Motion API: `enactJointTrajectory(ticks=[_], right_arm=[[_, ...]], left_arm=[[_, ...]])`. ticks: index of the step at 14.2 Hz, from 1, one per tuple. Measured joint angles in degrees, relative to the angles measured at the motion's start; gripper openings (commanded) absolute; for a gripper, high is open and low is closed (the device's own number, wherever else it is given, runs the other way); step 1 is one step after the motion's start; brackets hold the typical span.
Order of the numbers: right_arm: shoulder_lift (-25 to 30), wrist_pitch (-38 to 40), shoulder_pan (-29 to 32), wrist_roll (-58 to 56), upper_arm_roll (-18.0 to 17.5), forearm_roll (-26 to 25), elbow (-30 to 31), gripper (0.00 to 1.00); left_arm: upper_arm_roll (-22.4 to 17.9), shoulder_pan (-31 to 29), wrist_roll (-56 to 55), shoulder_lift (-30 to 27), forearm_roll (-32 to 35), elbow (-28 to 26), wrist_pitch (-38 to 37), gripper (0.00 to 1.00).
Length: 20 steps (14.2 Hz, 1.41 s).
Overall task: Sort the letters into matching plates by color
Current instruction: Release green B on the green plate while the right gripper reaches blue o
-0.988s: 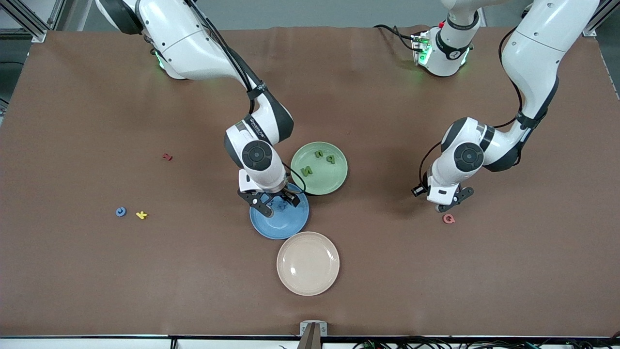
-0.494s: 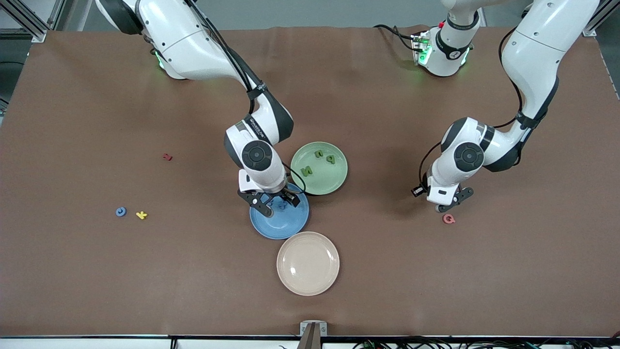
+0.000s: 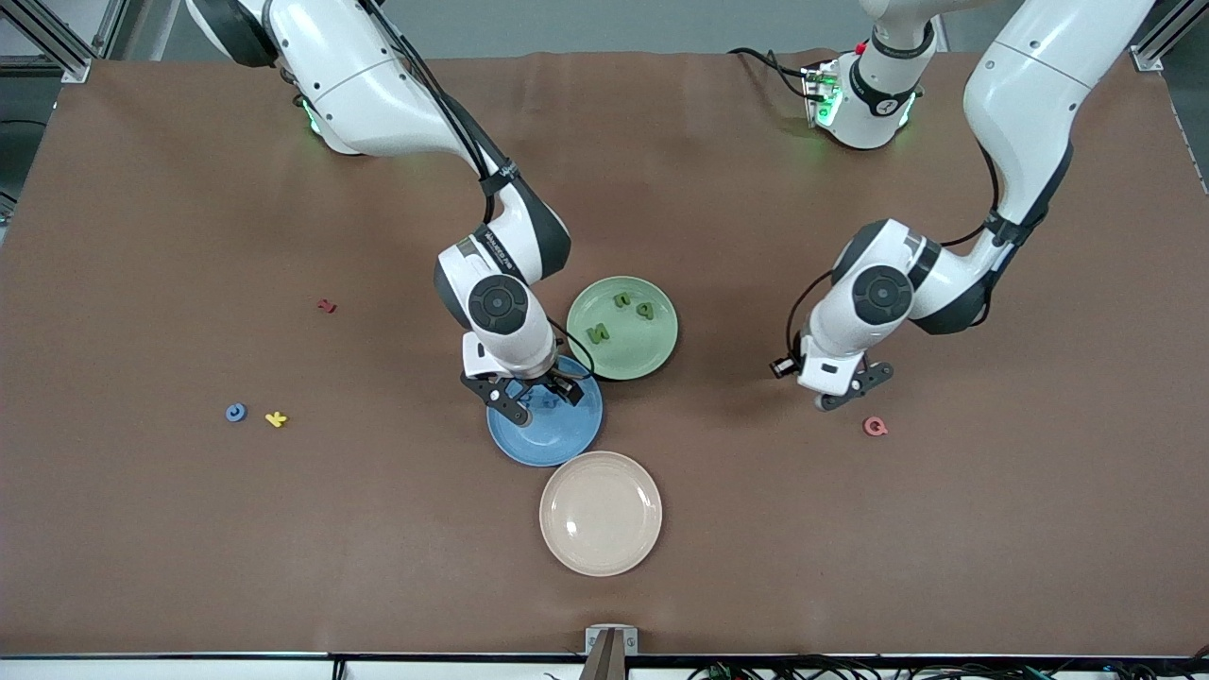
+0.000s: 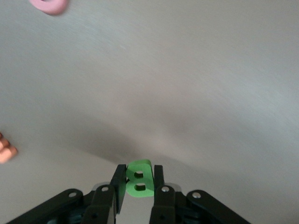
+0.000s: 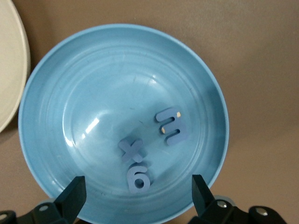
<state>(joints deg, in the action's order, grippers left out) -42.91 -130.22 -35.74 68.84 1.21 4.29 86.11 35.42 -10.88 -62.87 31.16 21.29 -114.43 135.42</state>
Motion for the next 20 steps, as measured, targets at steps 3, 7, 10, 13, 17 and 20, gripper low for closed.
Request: enactJointTrajectory(ticks=[3,7,10,13,17,20], right_arm=[[0.34,0.94,0.86,-3.16,0.56,0.0,-0.01,1.0],[5.38,3.53,5.84,-14.72,1.03,0.0,3.9,1.0],[11.69,3.04,10.85,-26.05,1.23,-0.21,11.81,1.0],[15.74,-0.74,16.68,-37.67,1.51,-1.31,19.38,1.0],[16.53,-4.62,27.99,-56.32,1.77,-1.86,23.34,1.0],[16.13,-9.09,35.65,-70.54,1.76,-2.02,24.4,1.0]], left_arm=[[1.15,5.27,-3.95,0.46,0.0,3.9,-2.15,0.09],[1.01,13.62,-10.63,3.86,0.0,10.04,-2.59,0.09],[0.89,17.97,-13.77,7.7,0.0,14.77,-4.45,0.09],[-1.11,22.75,-16.34,10.72,0.0,18.33,-4.97,0.09],[-6.85,31.08,-18.5,13.05,-0.12,22.17,-5.1,0.09],[-8.19,33.82,-19.48,14.72,-0.14,23.39,-5.16,0.09]])
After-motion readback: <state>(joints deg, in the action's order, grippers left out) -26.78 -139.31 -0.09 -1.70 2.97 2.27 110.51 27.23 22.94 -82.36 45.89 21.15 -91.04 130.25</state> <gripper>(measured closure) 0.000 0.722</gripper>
